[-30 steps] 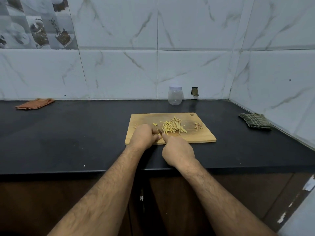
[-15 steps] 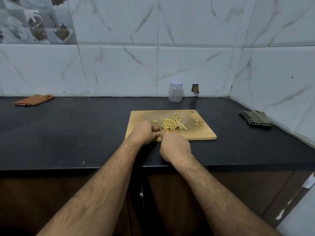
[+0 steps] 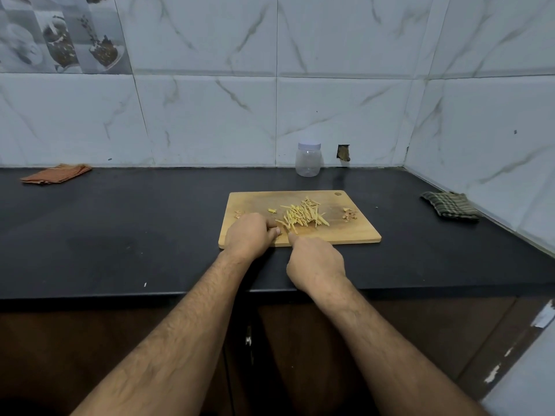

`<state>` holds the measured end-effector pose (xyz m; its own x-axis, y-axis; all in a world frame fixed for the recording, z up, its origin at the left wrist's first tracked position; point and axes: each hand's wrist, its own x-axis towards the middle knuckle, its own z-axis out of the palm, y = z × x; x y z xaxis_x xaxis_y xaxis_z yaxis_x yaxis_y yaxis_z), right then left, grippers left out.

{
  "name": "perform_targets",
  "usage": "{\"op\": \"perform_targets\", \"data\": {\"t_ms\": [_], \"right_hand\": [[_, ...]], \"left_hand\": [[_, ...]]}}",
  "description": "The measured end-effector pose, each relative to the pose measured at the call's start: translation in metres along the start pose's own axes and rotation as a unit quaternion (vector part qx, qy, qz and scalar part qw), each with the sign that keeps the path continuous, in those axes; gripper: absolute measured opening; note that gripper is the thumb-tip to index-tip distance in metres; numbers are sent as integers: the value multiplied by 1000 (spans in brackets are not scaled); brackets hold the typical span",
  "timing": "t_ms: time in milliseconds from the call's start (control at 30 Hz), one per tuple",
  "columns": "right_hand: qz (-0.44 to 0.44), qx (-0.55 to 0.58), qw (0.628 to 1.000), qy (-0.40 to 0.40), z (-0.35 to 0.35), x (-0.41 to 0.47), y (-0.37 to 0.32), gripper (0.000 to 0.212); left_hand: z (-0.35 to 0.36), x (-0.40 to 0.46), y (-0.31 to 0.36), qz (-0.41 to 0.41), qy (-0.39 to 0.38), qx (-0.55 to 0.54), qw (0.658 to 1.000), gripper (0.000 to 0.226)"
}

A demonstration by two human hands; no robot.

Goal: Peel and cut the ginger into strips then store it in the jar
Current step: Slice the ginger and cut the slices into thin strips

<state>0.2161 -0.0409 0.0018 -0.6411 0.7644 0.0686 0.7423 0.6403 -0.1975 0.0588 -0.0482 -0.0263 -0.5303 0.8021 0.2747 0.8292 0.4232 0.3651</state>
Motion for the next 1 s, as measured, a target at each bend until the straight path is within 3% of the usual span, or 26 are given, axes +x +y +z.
{"op": "perform_targets", "data": {"t_ms": [367, 1000], "right_hand": [[-14, 65, 998, 21, -3, 8, 1, 63], [-27, 26, 999, 7, -2, 17, -11, 53]], "left_hand": [[5, -1, -7, 7, 21, -68, 997, 24], [12, 3, -9, 29, 50, -35, 998, 24]]}}
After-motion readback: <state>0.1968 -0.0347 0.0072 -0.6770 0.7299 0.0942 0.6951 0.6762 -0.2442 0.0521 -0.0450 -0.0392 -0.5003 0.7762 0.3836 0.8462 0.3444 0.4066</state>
